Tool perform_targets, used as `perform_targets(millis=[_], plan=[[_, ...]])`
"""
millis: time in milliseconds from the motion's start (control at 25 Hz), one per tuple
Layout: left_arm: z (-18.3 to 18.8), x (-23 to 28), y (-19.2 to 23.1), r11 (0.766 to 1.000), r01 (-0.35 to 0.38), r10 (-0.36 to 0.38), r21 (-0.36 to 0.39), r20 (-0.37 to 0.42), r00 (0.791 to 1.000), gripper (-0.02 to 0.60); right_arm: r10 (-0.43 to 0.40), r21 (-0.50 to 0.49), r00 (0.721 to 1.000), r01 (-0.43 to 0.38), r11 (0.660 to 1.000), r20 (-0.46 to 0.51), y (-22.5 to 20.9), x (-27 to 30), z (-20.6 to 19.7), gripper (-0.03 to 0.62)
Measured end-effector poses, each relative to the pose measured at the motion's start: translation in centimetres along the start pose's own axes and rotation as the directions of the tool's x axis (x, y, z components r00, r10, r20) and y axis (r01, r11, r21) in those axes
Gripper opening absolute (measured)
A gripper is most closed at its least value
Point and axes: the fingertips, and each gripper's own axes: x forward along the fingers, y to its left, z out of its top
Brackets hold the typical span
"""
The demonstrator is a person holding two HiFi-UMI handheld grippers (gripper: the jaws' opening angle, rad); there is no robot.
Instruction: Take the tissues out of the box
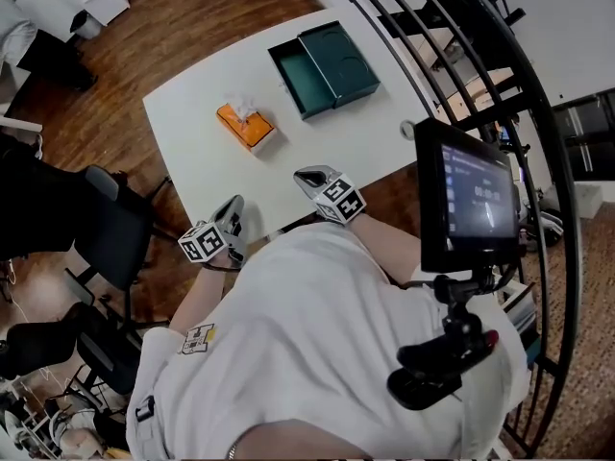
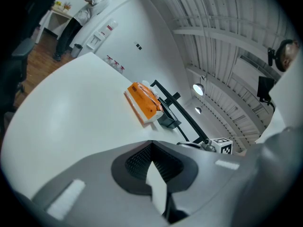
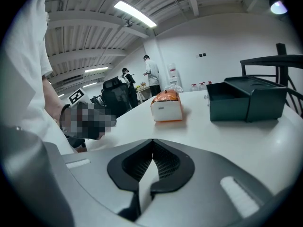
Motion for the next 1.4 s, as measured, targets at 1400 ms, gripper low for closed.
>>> perform_targets(millis=[1400], plan=[[0.09, 0.21, -0.4, 1.0, 0.002, -0.002, 0.005, 0.009, 1.0, 0.0, 0.001, -0.004, 1.0, -0.001, 1.0, -0.003, 0.23, 0.2, 0.09, 0.0]])
